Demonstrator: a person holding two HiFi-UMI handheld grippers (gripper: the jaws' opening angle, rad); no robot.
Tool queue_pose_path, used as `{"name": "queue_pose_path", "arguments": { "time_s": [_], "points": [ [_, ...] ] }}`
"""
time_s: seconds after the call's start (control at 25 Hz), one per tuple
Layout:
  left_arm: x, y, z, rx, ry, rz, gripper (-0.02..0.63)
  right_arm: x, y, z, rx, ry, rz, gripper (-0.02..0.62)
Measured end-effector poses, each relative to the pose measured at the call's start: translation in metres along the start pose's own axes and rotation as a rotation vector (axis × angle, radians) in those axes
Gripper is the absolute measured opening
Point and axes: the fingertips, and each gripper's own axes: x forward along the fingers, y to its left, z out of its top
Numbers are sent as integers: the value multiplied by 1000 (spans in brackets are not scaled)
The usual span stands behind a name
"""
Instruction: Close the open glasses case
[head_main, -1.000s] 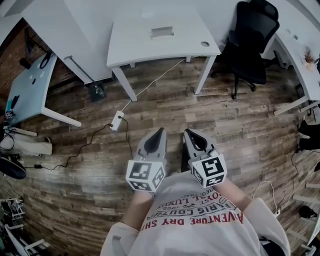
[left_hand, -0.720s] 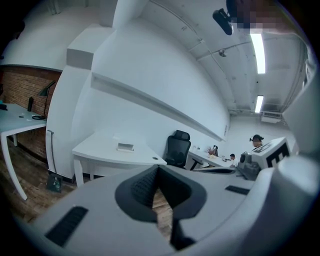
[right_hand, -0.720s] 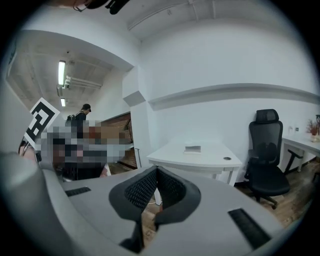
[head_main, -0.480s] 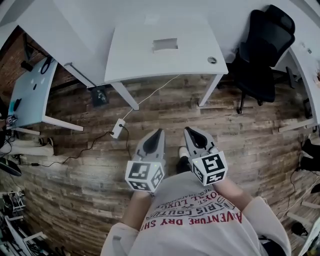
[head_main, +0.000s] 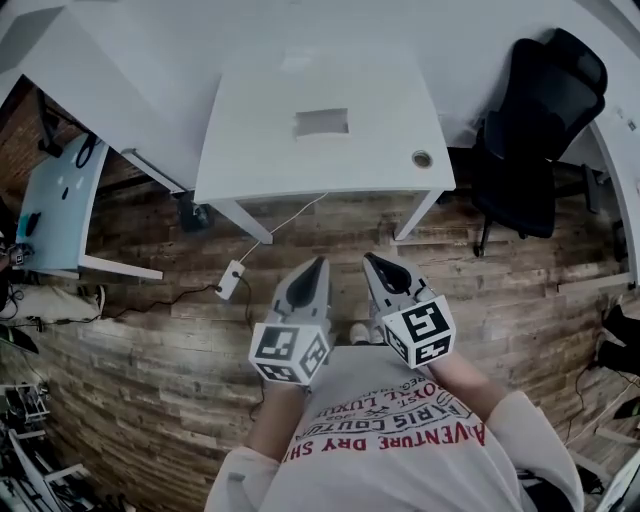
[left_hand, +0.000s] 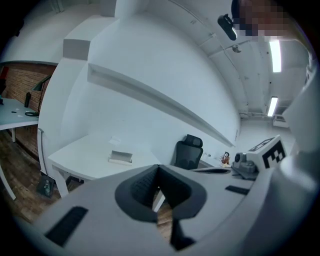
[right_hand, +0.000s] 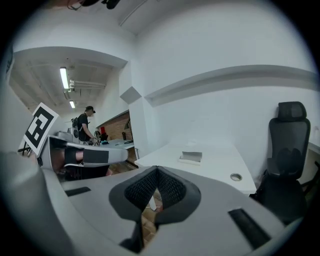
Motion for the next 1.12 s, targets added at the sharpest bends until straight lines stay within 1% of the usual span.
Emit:
{"name": "queue_pose_path", "arguments": {
  "time_s": [0.24,0.32,0.48,0.64,0.84,1.12],
  "points": [
    [41,21,4,-17,28,5,-3,32,-34,5,-14,10,-21,12],
    [55,31,8,-10,32,-1,-3,46,-42,8,1,11,-25,12],
    [89,56,21,0,37,-26,-3,81,-58,19,-2,10,-45,12],
    [128,85,38,7,44,-61,-3,122,-77,32,3,16,-72,12],
    [179,131,64,0,67,-99,-3,182,-101,55,21,33,-103,12],
    [235,192,80,-4,111,-130,-3,254,-134,79,49,39,-163,12]
  ]
}}
